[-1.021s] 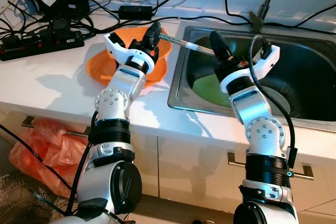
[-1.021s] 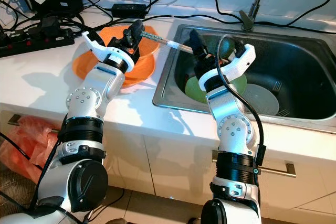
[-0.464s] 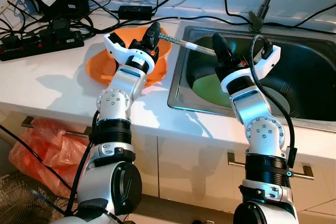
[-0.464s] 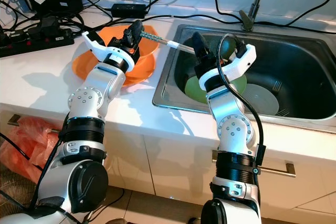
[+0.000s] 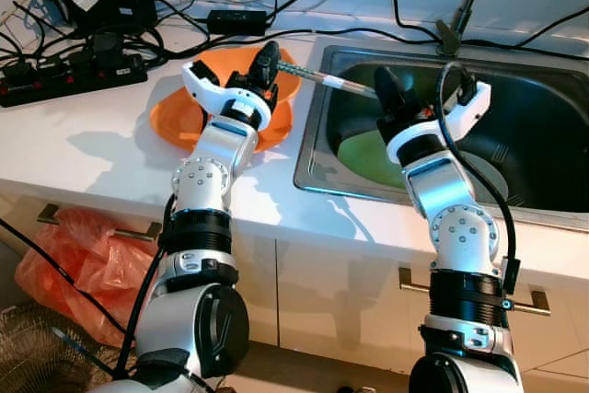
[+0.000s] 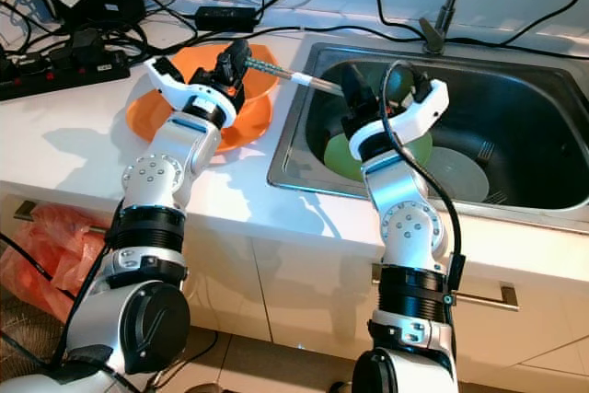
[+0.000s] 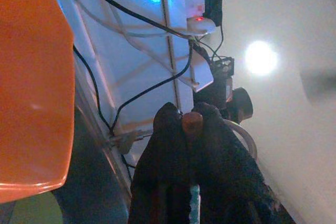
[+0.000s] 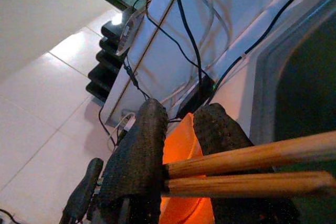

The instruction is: Kitchen organization

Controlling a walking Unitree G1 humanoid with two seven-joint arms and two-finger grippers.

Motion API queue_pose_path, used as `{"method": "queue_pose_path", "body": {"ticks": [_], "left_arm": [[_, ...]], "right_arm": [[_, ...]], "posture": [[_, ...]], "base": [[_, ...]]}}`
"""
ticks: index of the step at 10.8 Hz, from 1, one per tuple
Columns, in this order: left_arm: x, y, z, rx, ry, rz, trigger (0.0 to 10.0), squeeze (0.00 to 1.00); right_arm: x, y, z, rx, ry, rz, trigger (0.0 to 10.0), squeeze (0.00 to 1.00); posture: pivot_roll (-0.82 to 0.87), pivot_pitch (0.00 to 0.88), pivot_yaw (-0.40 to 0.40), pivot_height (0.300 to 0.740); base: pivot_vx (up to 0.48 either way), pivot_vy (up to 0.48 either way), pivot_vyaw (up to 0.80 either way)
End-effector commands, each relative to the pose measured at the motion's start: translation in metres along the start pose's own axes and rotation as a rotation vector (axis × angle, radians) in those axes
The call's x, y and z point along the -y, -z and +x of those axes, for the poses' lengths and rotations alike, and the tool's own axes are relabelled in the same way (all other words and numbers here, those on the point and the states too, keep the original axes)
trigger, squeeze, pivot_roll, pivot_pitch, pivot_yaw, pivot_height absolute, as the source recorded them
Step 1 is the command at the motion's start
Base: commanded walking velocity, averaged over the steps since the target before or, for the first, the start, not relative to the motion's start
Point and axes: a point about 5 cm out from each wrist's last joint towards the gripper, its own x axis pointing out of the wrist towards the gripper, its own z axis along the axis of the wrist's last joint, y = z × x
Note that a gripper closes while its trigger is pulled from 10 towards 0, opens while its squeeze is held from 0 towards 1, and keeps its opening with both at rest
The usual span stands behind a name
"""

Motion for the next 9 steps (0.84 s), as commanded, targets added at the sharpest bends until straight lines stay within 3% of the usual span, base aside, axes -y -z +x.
{"method": "queue_pose_path", "body": {"ticks": [1, 2, 3, 4, 5, 7, 8, 9], "left_arm": [[-0.016, 0.051, -0.004, -0.101, -0.081, -0.062, 3.3, 0.0], [-0.017, 0.054, -0.004, -0.112, -0.096, -0.034, 8.2, 0.0], [-0.018, 0.057, -0.005, -0.126, -0.096, -0.002, 10.0, 0.0], [-0.018, 0.059, -0.006, -0.151, -0.082, 0.031, 10.0, 0.94], [-0.017, 0.061, -0.007, -0.178, -0.066, 0.059, 10.0, 1.0], [-0.015, 0.065, -0.008, -0.218, -0.054, 0.112, 10.0, 1.0], [-0.013, 0.068, -0.009, -0.25, -0.041, 0.171, 10.0, 1.0], [-0.008, 0.067, -0.011, -0.297, 0.01, 0.311, 10.0, 1.0]], "right_arm": [[-0.021, -0.002, 0.009, 0.02, -0.069, 0.019, 0.0, 0.0], [-0.021, -0.003, 0.01, 0.023, -0.067, 0.017, 0.0, 0.0], [-0.02, -0.003, 0.01, 0.028, -0.058, 0.016, 0.0, 0.0], [-0.019, -0.004, 0.01, 0.034, -0.048, 0.015, 0.0, 0.0], [-0.018, -0.006, 0.011, 0.045, -0.034, 0.013, 0.0, 0.0], [-0.016, -0.01, 0.014, 0.07, -0.01, 0.012, 0.0, 0.0], [-0.013, -0.012, 0.014, 0.086, 0.011, 0.006, 0.0, 0.0], [-0.006, -0.018, 0.014, 0.118, 0.055, -0.015, 0.0, 0.0]], "posture": [[-0.01, 0.033, 0.009, 0.74], [-0.01, 0.033, 0.009, 0.74], [0.0, 0.03, 0.009, 0.74], [0.0, 0.027, 0.01, 0.74], [0.0, 0.023, 0.011, 0.74], [0.01, 0.019, 0.011, 0.74], [0.01, 0.02, 0.011, 0.74], [0.01, 0.021, 0.008, 0.74]], "base": [[0.0, 0.0, 0.0], [0.0, 0.0, 0.0], [0.0, 0.0, 0.0], [0.0, 0.0, 0.0], [0.0, 0.0, 0.0], [0.0, 0.0, 0.0], [0.0, 0.0, 0.0], [0.0, 0.0, 0.0]]}}
